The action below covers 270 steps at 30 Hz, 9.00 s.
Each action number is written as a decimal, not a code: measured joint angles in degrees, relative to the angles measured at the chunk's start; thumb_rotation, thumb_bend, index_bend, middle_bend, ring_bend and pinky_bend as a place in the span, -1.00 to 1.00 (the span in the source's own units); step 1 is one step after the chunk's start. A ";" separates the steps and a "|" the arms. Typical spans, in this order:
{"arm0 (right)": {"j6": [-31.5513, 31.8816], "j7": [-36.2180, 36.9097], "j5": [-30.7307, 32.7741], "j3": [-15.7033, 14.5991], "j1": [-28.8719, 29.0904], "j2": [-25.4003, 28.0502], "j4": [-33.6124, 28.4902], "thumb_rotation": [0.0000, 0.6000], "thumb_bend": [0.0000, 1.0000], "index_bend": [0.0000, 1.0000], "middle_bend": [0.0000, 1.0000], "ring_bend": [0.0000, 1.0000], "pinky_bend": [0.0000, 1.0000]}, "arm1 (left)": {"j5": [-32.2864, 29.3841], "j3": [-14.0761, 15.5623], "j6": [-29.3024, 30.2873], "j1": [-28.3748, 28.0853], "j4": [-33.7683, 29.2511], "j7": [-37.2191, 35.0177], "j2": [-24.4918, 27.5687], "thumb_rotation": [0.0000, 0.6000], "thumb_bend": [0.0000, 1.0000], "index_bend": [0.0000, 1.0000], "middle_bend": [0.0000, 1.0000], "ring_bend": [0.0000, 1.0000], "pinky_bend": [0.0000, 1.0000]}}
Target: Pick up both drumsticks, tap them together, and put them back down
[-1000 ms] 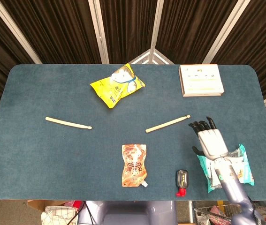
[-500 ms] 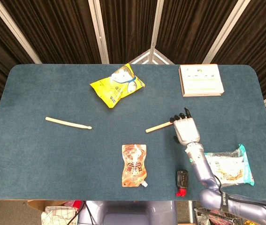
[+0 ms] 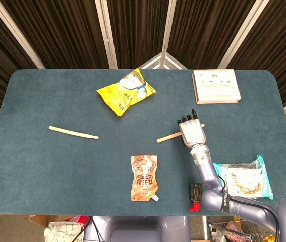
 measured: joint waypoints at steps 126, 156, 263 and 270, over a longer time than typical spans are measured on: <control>-6.75 11.92 -6.99 -5.95 4.72 -6.78 17.47 1.00 -0.14 0.33 0.20 -0.31 -1.00 | -4.18 -0.35 -4.06 -2.33 -0.55 6.42 -1.99 1.00 -0.27 -0.89 -1.00 -1.00 -1.00; 4.16 33.25 -16.75 -1.88 -2.74 11.69 -2.49 1.00 -0.14 0.37 0.21 -0.29 -1.00 | -3.94 -4.91 -21.11 -16.35 8.93 4.49 2.11 1.00 -0.26 -0.69 -0.76 -1.00 -1.00; 7.16 49.23 -12.06 2.52 -11.92 29.45 -16.89 1.00 -0.09 0.37 0.23 -0.25 -1.00 | -11.91 -2.22 -55.05 -45.13 38.62 0.23 -27.42 1.00 0.03 -0.01 0.00 -1.00 -1.00; 7.12 49.33 -12.03 2.65 -11.91 29.54 -17.08 1.00 -0.09 0.37 0.23 -0.24 -1.00 | -12.67 -2.10 -54.96 -45.39 37.52 2.44 -27.18 1.00 0.05 0.01 0.01 -1.00 -1.00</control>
